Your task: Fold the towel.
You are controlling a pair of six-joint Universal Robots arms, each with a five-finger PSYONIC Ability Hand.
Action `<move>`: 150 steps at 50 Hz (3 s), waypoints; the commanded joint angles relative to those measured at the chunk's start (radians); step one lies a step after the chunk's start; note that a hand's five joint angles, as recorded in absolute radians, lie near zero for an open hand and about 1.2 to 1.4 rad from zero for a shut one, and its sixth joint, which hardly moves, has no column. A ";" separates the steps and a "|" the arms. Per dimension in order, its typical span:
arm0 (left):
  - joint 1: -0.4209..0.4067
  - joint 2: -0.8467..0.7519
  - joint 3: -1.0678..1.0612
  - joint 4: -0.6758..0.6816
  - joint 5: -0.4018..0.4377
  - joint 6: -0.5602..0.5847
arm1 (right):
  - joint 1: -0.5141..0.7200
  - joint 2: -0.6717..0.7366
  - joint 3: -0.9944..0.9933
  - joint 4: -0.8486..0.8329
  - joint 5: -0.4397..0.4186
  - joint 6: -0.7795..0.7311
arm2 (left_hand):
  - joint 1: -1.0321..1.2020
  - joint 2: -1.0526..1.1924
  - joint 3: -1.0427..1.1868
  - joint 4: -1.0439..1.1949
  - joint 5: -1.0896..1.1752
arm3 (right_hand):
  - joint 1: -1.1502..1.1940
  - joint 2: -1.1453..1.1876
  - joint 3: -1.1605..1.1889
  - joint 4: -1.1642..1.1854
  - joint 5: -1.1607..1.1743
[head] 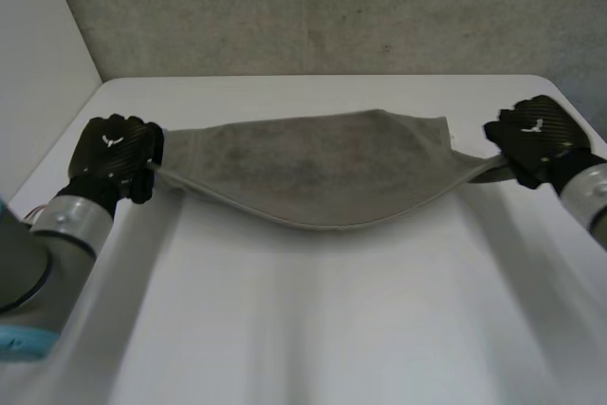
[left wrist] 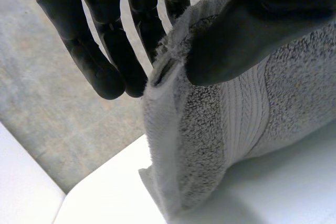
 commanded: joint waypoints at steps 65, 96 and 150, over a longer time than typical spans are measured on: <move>-0.039 -0.576 0.736 -0.336 0.000 -0.005 | 0.187 0.531 -0.619 0.142 0.408 0.110 | -1.246 -1.329 -1.376 -1.331 -1.491 | -1.162 -1.161 -1.164 -1.161 -1.183; -0.037 -0.156 0.142 -0.026 -0.018 -0.144 | 0.124 0.411 -0.243 0.102 0.316 0.178 | -1.246 -1.329 -1.376 -1.331 -1.491 | -0.278 -0.277 -0.280 -0.277 -0.299; -0.049 -0.152 0.124 -0.015 -0.014 -0.143 | 0.773 0.595 -0.584 0.031 0.348 -0.178 | -1.246 -1.329 -1.376 -1.331 -1.491 | -0.799 -0.798 -0.802 -0.799 -0.820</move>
